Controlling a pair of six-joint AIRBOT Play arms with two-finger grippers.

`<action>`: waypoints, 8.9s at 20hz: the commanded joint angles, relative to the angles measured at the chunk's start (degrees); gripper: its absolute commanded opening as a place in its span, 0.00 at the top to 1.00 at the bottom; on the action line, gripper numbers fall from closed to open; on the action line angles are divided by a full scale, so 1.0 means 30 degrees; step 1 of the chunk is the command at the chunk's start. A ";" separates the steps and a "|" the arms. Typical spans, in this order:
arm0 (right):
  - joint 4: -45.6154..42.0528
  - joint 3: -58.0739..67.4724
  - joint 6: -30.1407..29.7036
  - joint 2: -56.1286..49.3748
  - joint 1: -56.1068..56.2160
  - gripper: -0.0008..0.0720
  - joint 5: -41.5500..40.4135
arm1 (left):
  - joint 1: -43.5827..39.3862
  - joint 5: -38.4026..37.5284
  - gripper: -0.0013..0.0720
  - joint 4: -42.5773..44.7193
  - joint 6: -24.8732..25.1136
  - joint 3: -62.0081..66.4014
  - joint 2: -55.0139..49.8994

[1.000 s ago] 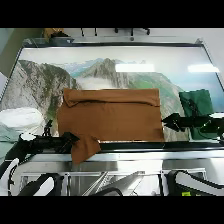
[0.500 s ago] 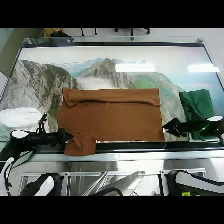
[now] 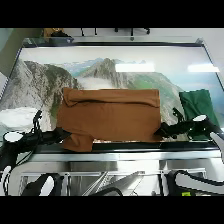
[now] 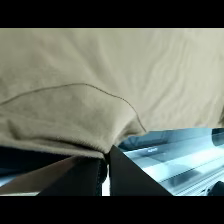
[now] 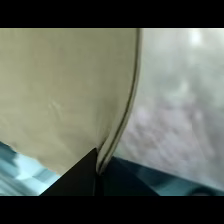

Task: Fold the shirts.

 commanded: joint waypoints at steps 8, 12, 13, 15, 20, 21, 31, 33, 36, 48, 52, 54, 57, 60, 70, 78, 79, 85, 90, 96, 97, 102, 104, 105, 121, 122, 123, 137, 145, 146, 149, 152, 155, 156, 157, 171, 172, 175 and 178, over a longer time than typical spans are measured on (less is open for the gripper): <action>-0.2790 0.0036 0.3468 0.4466 -0.2331 0.96 0.0554 | 0.0015 -0.1668 0.96 0.3483 -0.4284 0.0015 0.5697; 0.4284 0.0860 -0.0430 0.4313 -0.2331 0.96 -0.1202 | 0.0015 0.0532 0.96 -0.0401 -0.1690 0.1027 0.2477; 0.5676 0.1399 -0.1107 0.4087 -0.2331 0.96 -0.1719 | 0.0022 0.0940 0.96 -0.0729 -0.1275 0.2004 0.1355; 0.7890 0.2718 -0.2550 0.3009 -0.2222 0.96 -0.2608 | 0.0015 0.1559 0.96 -0.0911 -0.0874 0.4371 -0.1078; 0.9449 0.6018 -0.5093 -0.2106 0.0058 0.96 -0.4728 | -0.1596 0.1698 0.96 -0.0867 0.0044 1.0979 -0.9515; 0.9442 0.6477 -0.5559 -0.3111 0.0605 0.96 -0.5260 | -0.2135 0.1756 0.96 -0.0867 0.0095 1.2050 -1.1147; 0.6608 1.1380 -0.5610 -0.7453 -0.0372 0.38 -0.4393 | -0.2922 -0.0146 0.08 -0.0692 0.0036 1.9737 -1.8134; 0.4342 1.2422 -0.3876 -0.7475 -0.0882 0.37 -0.3942 | -0.2572 -0.1027 0.08 -0.0707 -0.0452 2.0757 -1.8119; 0.3803 1.2553 -0.3694 -0.7657 -0.0794 0.37 -0.3497 | -0.2404 -0.1974 0.08 -0.0721 -0.1122 2.1791 -1.8119; 0.3869 1.3100 -0.4328 -0.9865 0.1596 0.72 -0.0525 | -0.5377 -0.2317 0.08 -0.0874 -0.1304 2.2236 -1.8112; 0.4524 1.4950 -0.4328 -0.9508 0.1661 0.96 0.2025 | -0.7781 -0.0452 0.76 -0.0831 -0.1268 2.2236 -1.8149; 0.4554 1.6079 -0.3628 -0.8932 0.1501 0.96 0.3162 | -0.9442 0.0758 0.96 -0.0729 -0.1275 2.2236 -1.8527; 0.4583 1.8141 -0.2025 -0.8145 0.0816 0.96 0.6105 | -1.2597 0.2222 0.96 -0.0882 -0.1326 2.2243 -2.0320; 0.4590 2.0123 -0.0466 -0.7461 -0.0197 0.96 0.9107 | -1.5759 0.5814 0.96 -0.2368 -0.1814 2.2389 -2.2433; 1.0193 2.3095 0.0459 -0.6229 -0.2987 0.96 1.2713 | -1.9540 0.6929 0.96 -0.3475 -0.5566 3.1481 -2.8297; 1.0163 2.2892 0.0510 -0.6266 -0.0911 0.96 1.1737 | -1.3529 -0.3803 0.96 -0.8663 -0.1909 3.1438 -2.1799; 1.0171 2.2644 0.0517 -0.6266 0.0073 0.96 1.1052 | -1.2393 -0.4867 0.96 -0.9624 -0.1916 3.1438 -2.0575; 0.8189 2.0036 0.0517 -0.6462 0.8233 0.96 0.4160 | -0.7497 -0.7264 0.96 -1.1366 -0.1916 3.1372 -1.5103; 0.7788 1.8564 -0.0889 -0.9143 1.5540 0.93 -0.3279 | -0.5880 -0.6834 0.96 -1.1358 -0.0015 2.8691 -1.1468; 0.7766 1.8586 -0.2084 -1.0564 1.7121 0.07 -0.7104 | -0.5661 -0.7023 0.96 -1.1336 0.1457 2.5033 -0.9479; 0.7278 1.8586 -0.2069 -0.9967 1.6400 0.07 -0.6688 | -0.5661 -0.7125 0.96 -1.1366 0.1537 2.4742 -0.9449; 0.2812 1.8586 0.0612 -0.7053 1.0346 0.07 -0.3220 | -0.5654 -0.7009 0.96 -1.1366 0.1581 2.4502 -0.9471; 0.0262 1.8542 0.2025 -0.6878 0.7577 0.07 -0.0423 | -0.5654 -0.7023 0.96 -1.1351 0.1574 2.4502 -0.9471; -0.0372 1.8331 0.2164 -0.7053 0.6637 0.07 0.0707 | -0.5654 -0.7023 0.96 -1.1351 0.1574 2.4502 -0.9471; 0.1654 1.5803 -0.0882 -1.0717 0.6878 0.09 0.1982 | -0.5661 -0.7060 0.96 -1.1242 0.1574 2.4502 -0.9471; 0.2528 1.5803 -0.1195 -1.0892 0.6885 0.11 0.2004 | -0.5661 -0.7067 0.96 -1.1242 0.1566 2.4502 -0.9471; 0.3570 1.5803 -0.1909 -1.0994 0.6885 0.39 0.2200 | -0.5661 -0.7067 0.96 -1.1242 0.1566 2.4502 -0.9471; 1.2531 1.8724 -0.1392 -0.5435 0.0641 0.96 0.2076 | -0.5661 -0.7570 0.96 -1.1249 0.1545 2.4502 -0.9471; 1.3595 1.8863 -0.1049 -0.4087 -0.5850 0.96 -0.3293 | -0.5661 -0.7548 0.96 -1.1242 0.1515 2.4502 -0.9471; 1.3588 1.8863 -0.1049 -0.4211 -0.6462 0.96 -0.3177 | -0.5661 -0.7548 0.96 -1.1234 0.1515 2.4502 -0.9471; 1.3580 1.8863 -0.1056 -0.4233 -0.7592 0.96 -0.2565 | -0.5661 -0.7548 0.96 -1.1234 0.1523 2.4502 -0.9471; 1.3588 1.8863 -0.1035 -0.4160 -0.8225 0.96 -0.1377 | -0.5661 -0.7555 0.96 -1.1205 0.1530 2.4502 -0.9471; 1.3522 1.8863 -0.1035 -0.4124 -0.8473 0.96 -0.0102 | -0.5661 -0.7563 0.96 -1.1205 0.1530 2.4502 -0.9471; 1.3457 1.8863 -0.0991 -0.4065 -0.8510 0.96 0.0153 | -0.5661 -0.7570 0.96 -1.1205 0.1530 2.4502 -0.9471; 1.3136 1.8863 -0.0663 -0.3942 -0.8641 0.96 0.0270 | -0.5661 -0.7577 0.96 -1.1205 0.1530 2.4502 -0.9471; -0.3985 1.8797 1.3245 -0.0867 -0.9442 0.96 0.6666 | -0.5727 -0.8451 0.96 -1.1191 0.1537 2.4494 -0.9508; -0.5697 1.8797 1.3814 -0.0641 -0.9442 0.96 0.7424 | -0.5734 -0.8750 0.96 -1.1183 0.1574 2.4494 -0.9530; -0.9602 1.8797 1.4171 -0.0379 -0.9449 0.96 0.9821 | -0.5734 -0.9486 0.96 -1.1176 0.1581 2.4494 -0.9537; -1.0448 1.8797 1.4149 -0.0583 -0.9449 0.47 1.1409 | -0.5734 -0.9486 0.96 -1.1183 0.1588 2.4494 -0.9566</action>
